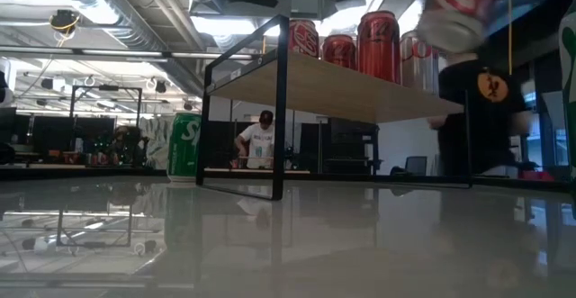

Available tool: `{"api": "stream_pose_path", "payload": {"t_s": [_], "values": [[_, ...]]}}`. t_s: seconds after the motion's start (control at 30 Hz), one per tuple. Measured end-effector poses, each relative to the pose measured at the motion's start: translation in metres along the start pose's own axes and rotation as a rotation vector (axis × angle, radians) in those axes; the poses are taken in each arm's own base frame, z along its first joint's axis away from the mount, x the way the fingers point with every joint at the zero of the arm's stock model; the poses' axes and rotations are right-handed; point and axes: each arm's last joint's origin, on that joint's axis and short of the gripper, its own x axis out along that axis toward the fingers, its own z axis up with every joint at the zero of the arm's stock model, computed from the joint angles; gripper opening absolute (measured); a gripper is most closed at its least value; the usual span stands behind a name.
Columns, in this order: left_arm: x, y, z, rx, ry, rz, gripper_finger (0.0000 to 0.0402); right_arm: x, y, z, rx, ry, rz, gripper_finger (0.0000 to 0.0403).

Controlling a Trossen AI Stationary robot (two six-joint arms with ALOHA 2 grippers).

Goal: Place canned beverage on shelf
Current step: Put the red and white soda can on the shelf aligned with the other red and white soda can

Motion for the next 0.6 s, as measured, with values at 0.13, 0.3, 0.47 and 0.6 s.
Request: {"api": "stream_pose_path", "payload": {"t_s": [0.13,0.3,0.47,0.6], "values": [[0.0,0.0,0.0,0.0,0.0,0.0,0.0361,-0.012,-0.008,0.011,-0.099,-0.057,-0.011,0.0293],[0.0,0.0,0.001,-0.001,-0.013,0.0,0.0361,-0.016,-0.014,0.025,-0.234,-0.089,-0.035,0.0294],[0.0,0.0,0.006,-0.003,-0.059,-0.003,0.0361,-0.012,-0.02,0.04,-0.314,-0.086,-0.06,0.0295],[0.001,-0.002,0.008,-0.005,-0.078,-0.011,0.0361,-0.009,-0.024,0.051,-0.364,-0.087,-0.077,0.0296]]}}
